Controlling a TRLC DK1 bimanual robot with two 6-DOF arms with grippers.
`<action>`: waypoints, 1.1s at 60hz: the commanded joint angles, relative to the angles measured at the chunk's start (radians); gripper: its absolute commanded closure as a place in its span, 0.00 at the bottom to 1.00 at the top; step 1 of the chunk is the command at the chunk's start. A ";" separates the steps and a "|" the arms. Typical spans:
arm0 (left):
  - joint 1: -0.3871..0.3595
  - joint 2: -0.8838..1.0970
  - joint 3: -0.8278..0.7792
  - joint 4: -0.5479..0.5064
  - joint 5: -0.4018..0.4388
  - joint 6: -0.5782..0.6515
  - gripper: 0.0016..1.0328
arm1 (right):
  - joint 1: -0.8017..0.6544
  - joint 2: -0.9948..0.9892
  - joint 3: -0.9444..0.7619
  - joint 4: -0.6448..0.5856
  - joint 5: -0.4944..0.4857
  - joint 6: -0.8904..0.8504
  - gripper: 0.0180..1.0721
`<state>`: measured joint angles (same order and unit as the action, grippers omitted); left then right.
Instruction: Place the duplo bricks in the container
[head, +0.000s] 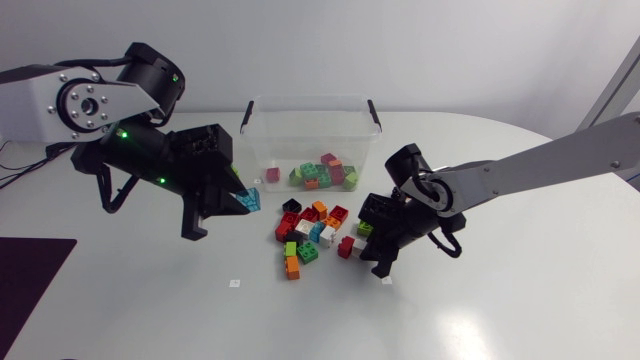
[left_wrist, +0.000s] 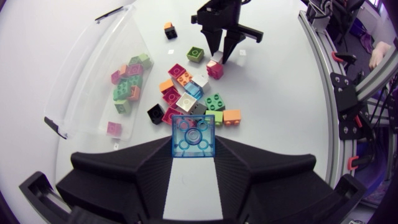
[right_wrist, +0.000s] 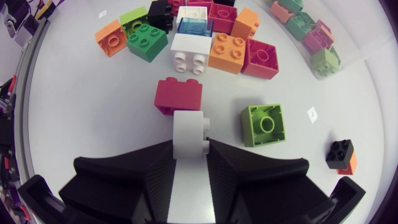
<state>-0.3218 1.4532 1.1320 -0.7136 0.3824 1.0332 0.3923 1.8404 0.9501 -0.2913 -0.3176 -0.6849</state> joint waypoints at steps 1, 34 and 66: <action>-0.008 -0.007 0.045 0.020 0.010 -0.058 0.82 | 0.008 0.003 0.012 -0.003 0.005 -0.005 0.80; -0.006 0.222 0.301 0.229 -0.019 -0.384 0.82 | -0.021 -0.277 -0.013 -0.088 -0.012 0.045 0.81; 0.021 0.452 0.512 0.336 -0.151 -0.601 0.81 | -0.035 -0.283 0.199 -0.082 -0.038 0.229 0.81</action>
<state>-0.3092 1.8641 1.5955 -0.3962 0.2455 0.4816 0.3626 1.5391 1.1049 -0.3771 -0.3477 -0.4988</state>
